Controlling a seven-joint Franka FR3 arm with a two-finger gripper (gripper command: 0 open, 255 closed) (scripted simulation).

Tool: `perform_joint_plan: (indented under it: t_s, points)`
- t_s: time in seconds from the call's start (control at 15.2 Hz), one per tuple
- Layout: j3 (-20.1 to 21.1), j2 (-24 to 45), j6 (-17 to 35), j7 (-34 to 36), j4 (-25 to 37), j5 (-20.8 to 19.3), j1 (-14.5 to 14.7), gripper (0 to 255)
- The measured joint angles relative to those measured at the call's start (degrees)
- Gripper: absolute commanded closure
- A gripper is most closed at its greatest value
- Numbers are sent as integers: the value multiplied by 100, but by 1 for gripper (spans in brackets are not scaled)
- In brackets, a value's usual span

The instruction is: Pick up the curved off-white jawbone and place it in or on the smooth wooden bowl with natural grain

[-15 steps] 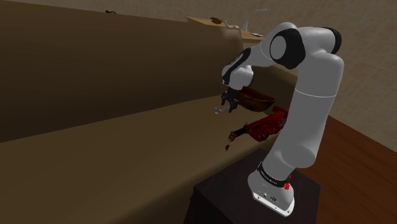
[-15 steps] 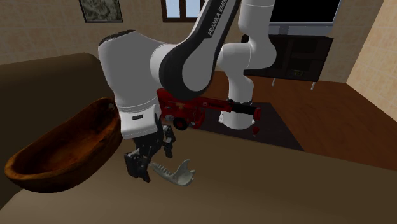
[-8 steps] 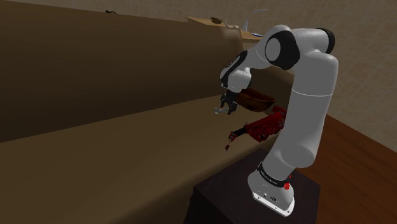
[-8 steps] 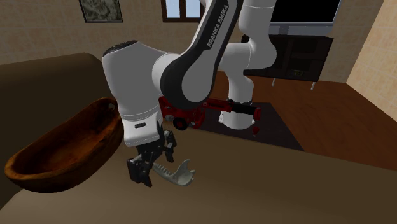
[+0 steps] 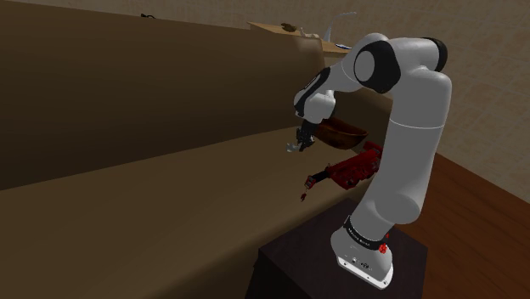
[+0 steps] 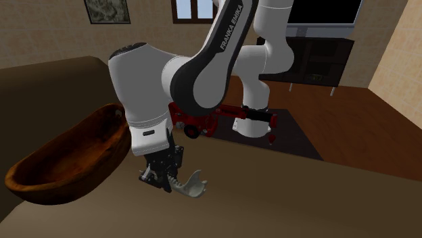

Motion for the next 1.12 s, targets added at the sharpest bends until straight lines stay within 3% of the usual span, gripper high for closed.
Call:
perform_joint_plan:
  t_s: [0.4,1.12]
  points:
    - [-23,-34,-23,32,-7,-41,20,255]
    - [-477,-864,-574,762,48,-1036,372,255]
